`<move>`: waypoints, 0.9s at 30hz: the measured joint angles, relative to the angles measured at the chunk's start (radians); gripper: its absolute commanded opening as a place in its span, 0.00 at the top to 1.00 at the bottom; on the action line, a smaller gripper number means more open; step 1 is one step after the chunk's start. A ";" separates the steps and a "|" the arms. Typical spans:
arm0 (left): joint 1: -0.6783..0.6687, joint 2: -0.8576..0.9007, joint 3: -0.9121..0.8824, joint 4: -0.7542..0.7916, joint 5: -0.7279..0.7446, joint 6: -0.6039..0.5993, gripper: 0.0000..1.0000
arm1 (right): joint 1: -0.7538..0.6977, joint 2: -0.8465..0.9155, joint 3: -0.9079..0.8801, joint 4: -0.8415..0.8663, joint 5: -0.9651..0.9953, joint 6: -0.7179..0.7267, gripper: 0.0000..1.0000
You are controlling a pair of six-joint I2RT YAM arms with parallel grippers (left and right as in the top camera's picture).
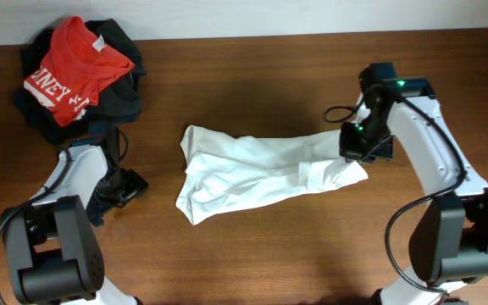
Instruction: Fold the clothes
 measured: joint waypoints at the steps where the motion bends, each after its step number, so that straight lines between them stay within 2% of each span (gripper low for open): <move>1: 0.000 0.000 0.000 0.000 0.000 0.000 0.01 | 0.027 0.000 0.000 0.011 0.003 0.001 0.96; 9: 0.000 0.000 0.000 0.000 0.000 0.000 0.01 | 0.290 0.000 0.000 0.103 0.132 0.050 0.96; 16: 0.000 0.000 0.000 0.000 0.000 0.000 0.01 | 0.488 0.034 0.000 0.187 0.150 0.124 0.96; 27: 0.000 0.000 0.000 0.000 0.000 0.000 0.01 | 0.536 0.034 0.000 0.222 0.138 0.193 0.96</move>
